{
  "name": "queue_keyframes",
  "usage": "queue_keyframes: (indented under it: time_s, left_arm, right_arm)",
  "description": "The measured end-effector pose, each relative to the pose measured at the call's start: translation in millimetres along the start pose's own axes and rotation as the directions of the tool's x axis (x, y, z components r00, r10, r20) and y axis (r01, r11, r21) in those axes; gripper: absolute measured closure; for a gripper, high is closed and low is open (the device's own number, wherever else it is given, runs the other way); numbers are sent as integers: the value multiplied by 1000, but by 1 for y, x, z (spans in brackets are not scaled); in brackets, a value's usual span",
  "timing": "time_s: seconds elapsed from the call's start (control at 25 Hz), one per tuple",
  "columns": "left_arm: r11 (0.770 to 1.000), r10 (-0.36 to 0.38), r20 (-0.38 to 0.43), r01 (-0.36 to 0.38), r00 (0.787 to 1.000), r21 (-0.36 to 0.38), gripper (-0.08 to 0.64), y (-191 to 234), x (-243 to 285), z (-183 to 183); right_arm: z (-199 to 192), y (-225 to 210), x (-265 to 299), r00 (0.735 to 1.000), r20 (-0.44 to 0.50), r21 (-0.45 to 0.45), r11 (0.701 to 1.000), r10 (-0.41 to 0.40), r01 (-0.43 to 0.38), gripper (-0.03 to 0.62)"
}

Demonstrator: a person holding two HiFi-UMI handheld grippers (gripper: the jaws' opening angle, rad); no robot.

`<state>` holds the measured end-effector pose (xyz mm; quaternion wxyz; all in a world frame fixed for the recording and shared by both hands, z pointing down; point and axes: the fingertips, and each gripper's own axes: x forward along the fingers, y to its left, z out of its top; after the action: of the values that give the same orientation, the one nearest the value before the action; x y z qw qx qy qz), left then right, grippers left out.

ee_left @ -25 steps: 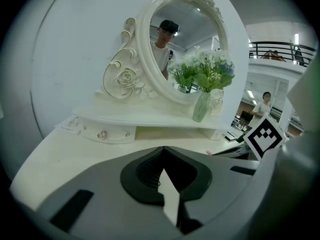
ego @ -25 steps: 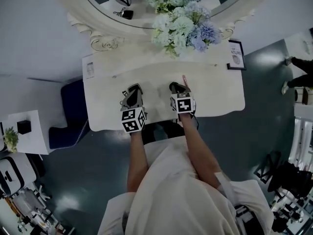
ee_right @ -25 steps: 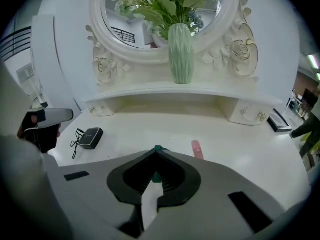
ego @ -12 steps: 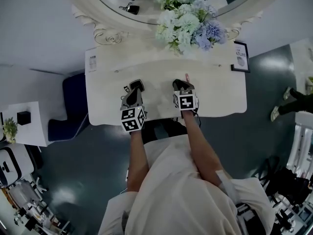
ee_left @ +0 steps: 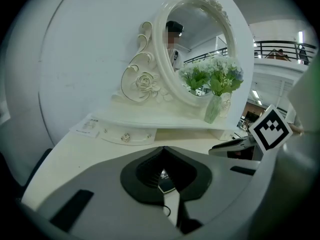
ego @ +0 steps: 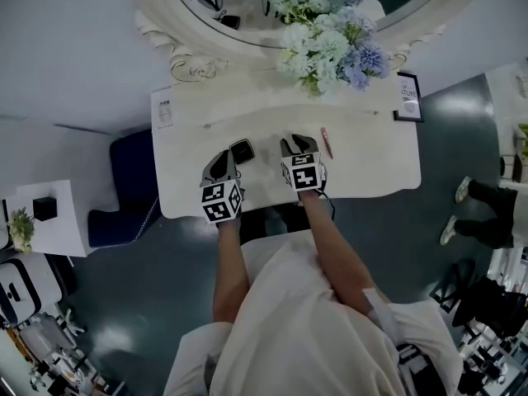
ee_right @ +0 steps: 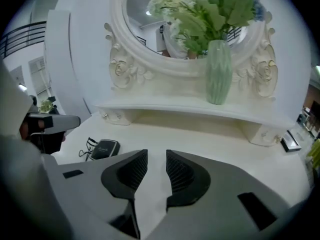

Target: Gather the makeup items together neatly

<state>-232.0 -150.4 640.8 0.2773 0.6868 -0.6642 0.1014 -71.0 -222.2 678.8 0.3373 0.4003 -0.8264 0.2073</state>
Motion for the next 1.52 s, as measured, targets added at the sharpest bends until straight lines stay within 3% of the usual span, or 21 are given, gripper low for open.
queue_keyframes:
  time_s: [0.28, 0.44, 0.68, 0.92, 1.16, 1.52]
  left_arm:
    - [1000, -7, 3, 7, 1000, 11, 546, 40, -2, 13]
    - [999, -26, -7, 26, 1000, 27, 546, 60, -2, 15]
    - [994, -53, -37, 56, 998, 96, 546, 85, 0, 13]
    - [987, -104, -61, 110, 993, 114, 546, 92, 8, 14]
    - [980, -137, -76, 146, 988, 137, 546, 94, 14, 14]
    - [970, -167, -79, 179, 983, 163, 546, 87, 10, 14]
  right_arm:
    - [10, 95, 24, 987, -26, -47, 986, 156, -158, 402]
    - [7, 127, 39, 980, -45, -30, 980, 194, -196, 353]
    - [2, 144, 59, 985, -65, 15, 987, 160, -160, 310]
    - [2, 144, 65, 993, -102, -19, 997, 67, -69, 285]
    - [-4, 145, 71, 991, -127, -4, 999, 40, -41, 281]
    - [-3, 134, 63, 997, -79, 56, 998, -3, 8, 282]
